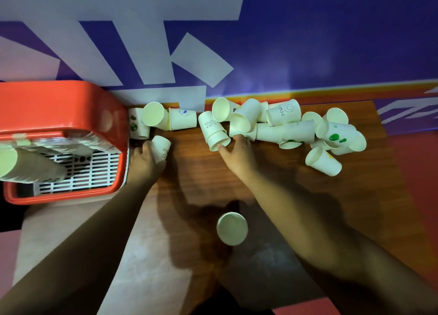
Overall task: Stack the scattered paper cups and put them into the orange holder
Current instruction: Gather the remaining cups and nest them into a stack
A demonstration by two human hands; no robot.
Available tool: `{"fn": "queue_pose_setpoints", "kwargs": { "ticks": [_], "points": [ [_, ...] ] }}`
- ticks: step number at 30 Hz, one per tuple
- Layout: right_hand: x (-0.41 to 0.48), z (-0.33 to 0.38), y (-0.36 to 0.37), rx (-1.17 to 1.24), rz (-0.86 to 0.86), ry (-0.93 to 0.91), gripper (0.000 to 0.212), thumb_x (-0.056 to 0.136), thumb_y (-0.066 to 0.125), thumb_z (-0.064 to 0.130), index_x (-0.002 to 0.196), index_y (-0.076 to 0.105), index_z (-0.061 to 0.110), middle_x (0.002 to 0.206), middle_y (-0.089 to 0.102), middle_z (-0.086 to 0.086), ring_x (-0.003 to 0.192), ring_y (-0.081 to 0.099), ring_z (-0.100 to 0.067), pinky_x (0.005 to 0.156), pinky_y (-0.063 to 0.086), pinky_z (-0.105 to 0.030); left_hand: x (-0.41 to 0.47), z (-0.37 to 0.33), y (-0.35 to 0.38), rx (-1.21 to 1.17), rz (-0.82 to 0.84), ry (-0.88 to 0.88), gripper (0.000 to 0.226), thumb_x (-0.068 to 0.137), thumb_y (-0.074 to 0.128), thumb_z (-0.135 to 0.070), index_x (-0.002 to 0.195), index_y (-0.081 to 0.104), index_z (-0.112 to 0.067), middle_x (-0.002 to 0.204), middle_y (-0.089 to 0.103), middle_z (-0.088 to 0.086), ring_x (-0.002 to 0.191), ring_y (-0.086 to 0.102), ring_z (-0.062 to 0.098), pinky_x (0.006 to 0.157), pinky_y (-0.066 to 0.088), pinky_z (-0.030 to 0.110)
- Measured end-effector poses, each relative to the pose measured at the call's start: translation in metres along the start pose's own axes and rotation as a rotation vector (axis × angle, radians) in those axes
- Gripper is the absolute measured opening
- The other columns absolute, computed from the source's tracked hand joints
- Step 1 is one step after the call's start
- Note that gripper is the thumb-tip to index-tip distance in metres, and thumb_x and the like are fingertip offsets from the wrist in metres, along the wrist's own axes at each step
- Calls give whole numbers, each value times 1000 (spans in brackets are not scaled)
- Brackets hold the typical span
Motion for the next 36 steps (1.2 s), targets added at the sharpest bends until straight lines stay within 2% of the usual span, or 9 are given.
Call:
{"fn": "queue_pose_setpoints", "kwargs": {
  "ticks": [4,9,12,17,19,26,30,32,36],
  "points": [
    [21,-4,21,216,17,216,69,85,67,45,133,44,2,131,53,-13,109,59,-28,71,41,-28,-29,5,-13,-179,-10,4,69,79,81,-24,130,42,-2,128,55,20,118,55,36,90,46,41],
    [38,-4,45,239,4,266,68,79,71,47,127,48,5,123,56,-12,91,59,-24,52,37,-24,-72,30,-22,-410,8,-78,62,81,81,-20,130,45,-6,118,59,7,107,60,22,79,46,28],
    [40,-6,48,221,-8,279,61,80,72,41,125,49,6,124,58,-11,98,62,-27,63,42,-28,-92,46,-22,-469,6,-130,56,84,78,-15,130,45,-6,116,58,3,96,58,11,66,43,9],
    [21,-6,41,162,5,211,66,75,74,38,128,48,9,124,54,-10,94,58,-22,51,38,-23,-107,58,-21,-554,-13,-128,48,85,77,-13,125,50,-11,111,61,0,91,62,-2,63,44,5],
    [4,-8,30,130,13,159,70,73,75,39,130,49,11,126,52,-10,95,57,-20,56,42,-23,-109,54,-20,-561,3,-113,47,84,78,-14,124,52,-14,109,63,-1,84,62,-9,63,44,4],
    [-90,-16,-34,189,-66,48,75,72,79,44,132,42,21,130,53,-2,114,56,-18,89,53,-35,-115,30,-18,-609,101,7,47,82,78,-35,121,54,-37,125,56,3,101,62,9,75,49,19],
    [-156,-15,-66,223,-91,-18,70,72,81,47,130,46,28,132,52,3,117,55,-16,95,54,-40,-129,20,-12,-615,141,9,45,80,76,-32,115,48,-35,129,50,7,111,58,19,84,50,29],
    [-184,-22,-76,178,-115,1,73,70,80,51,133,46,35,136,47,7,118,51,-14,95,52,-38,-136,18,-10,-602,139,-1,52,71,70,-40,115,44,-29,127,46,7,117,53,23,91,51,40],
    [-223,-34,-66,125,-114,-14,77,69,80,52,136,45,39,135,40,14,119,45,-8,94,49,-29,-152,16,-13,-582,116,-2,52,78,71,-26,119,42,-17,124,38,4,116,49,25,91,49,43]
  ]
}}
Point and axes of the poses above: each hand's wrist, its own x-axis towards the middle knuckle, its own y-axis out of the palm, z = x × y, the point moved 7 cm from there along x, towards the middle knuckle
